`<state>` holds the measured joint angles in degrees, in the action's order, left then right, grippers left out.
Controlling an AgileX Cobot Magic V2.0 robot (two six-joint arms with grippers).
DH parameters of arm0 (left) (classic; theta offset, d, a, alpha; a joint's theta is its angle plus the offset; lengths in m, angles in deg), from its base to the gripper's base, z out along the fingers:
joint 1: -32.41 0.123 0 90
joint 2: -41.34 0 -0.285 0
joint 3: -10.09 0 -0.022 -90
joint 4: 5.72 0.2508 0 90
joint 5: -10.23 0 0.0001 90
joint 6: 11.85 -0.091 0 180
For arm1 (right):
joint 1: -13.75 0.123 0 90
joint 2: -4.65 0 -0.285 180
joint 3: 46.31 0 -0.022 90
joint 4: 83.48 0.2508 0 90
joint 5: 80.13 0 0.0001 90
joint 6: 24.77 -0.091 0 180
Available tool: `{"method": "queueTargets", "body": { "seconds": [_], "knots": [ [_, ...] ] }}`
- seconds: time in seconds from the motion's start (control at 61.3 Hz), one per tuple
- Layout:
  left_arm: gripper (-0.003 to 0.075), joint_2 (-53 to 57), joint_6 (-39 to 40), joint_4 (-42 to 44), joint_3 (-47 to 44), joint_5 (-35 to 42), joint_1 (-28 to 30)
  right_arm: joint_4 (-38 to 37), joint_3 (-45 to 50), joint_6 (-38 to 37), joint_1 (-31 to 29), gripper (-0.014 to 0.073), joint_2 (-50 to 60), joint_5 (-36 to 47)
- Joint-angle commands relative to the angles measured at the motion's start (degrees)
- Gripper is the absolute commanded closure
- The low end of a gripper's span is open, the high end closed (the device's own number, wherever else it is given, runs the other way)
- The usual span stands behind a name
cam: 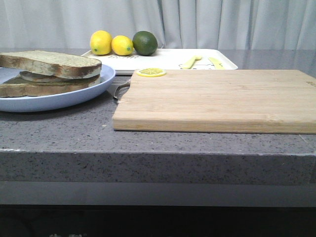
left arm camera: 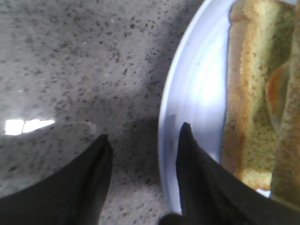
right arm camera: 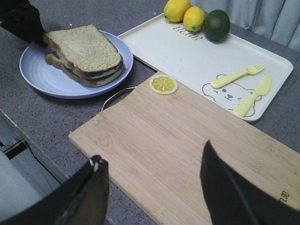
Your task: Place bread and move sandwich to tray
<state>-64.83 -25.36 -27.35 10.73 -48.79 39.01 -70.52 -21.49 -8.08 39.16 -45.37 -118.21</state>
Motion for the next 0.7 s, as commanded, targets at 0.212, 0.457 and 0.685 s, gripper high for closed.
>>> {"method": "queueTargets", "body": {
  "seconds": [0.212,0.457,0.685],
  "knots": [
    [0.0428,-0.9,-3.9,-9.6,1.8,1.5,0.0,0.0,-1.5,0.0,-0.1,0.0150,0.3,4.6],
    [0.0659,-0.9,-4.0,-9.6,2.2,1.3,0.0,0.0,-1.5,0.0,-0.1,0.0150,0.3,4.6],
    [0.0738,-0.3,-4.0,-9.6,4.7,-0.9,0.0,0.0,-1.5,0.0,-0.1,0.0150,0.3,4.6]
  ]
}}
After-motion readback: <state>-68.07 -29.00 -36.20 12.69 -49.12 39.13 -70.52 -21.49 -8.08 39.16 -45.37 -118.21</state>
